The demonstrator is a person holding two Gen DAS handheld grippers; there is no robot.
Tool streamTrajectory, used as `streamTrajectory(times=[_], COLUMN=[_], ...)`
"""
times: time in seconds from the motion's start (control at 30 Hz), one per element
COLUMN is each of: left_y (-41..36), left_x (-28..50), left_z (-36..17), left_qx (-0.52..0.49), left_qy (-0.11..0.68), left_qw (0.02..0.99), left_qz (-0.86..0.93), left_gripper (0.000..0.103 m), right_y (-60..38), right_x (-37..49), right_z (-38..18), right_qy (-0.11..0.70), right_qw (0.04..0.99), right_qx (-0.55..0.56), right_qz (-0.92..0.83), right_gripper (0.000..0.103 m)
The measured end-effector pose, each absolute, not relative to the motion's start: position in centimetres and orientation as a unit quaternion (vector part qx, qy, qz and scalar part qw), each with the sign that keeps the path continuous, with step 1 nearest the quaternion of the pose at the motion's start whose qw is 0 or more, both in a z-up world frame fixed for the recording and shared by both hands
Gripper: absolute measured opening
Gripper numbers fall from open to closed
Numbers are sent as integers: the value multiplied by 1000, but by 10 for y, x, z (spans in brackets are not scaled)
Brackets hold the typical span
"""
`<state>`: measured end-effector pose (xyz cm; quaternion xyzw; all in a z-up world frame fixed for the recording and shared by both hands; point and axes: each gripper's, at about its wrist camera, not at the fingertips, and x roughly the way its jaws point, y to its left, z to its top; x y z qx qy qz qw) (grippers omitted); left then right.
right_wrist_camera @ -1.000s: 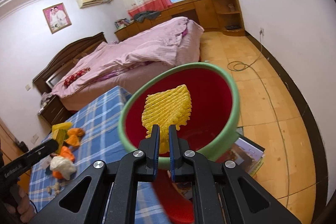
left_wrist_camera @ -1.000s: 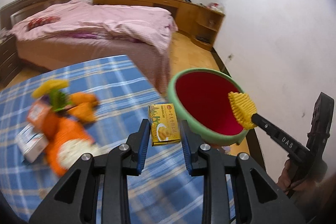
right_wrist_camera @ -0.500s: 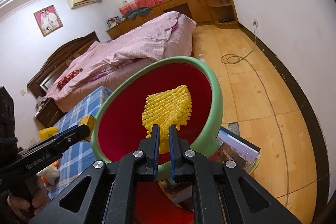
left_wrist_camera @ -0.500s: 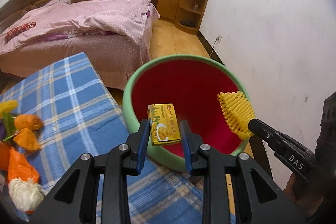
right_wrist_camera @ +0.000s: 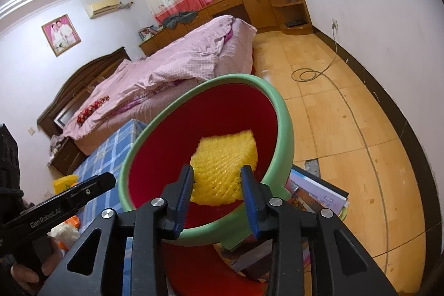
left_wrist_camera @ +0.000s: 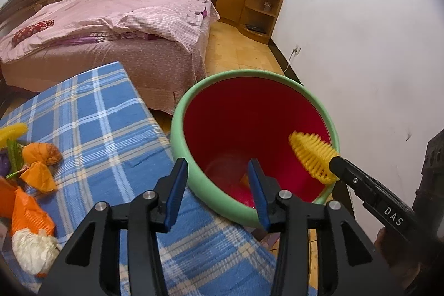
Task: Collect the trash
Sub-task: 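Carry the yellow foam sleeve over the red bin and open the right gripper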
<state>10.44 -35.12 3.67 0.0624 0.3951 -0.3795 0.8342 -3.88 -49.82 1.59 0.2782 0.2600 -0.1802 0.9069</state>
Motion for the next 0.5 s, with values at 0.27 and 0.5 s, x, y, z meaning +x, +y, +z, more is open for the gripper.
streamTrajectory(times=[0.27, 0.5], left_y=[-315, -275], left_x=[91, 86], left_z=[54, 62], left_qx=[45, 18], left_qy=[393, 398], left_qw=[843, 852], left_qz=[-364, -339], left_gripper=[45, 45], right_y=[-487, -483], right_x=[-47, -45], right_z=[25, 39], right_qy=[246, 231], right_qw=[912, 919], right_qx=[283, 285], right_qz=[-164, -144], right_gripper=[42, 64])
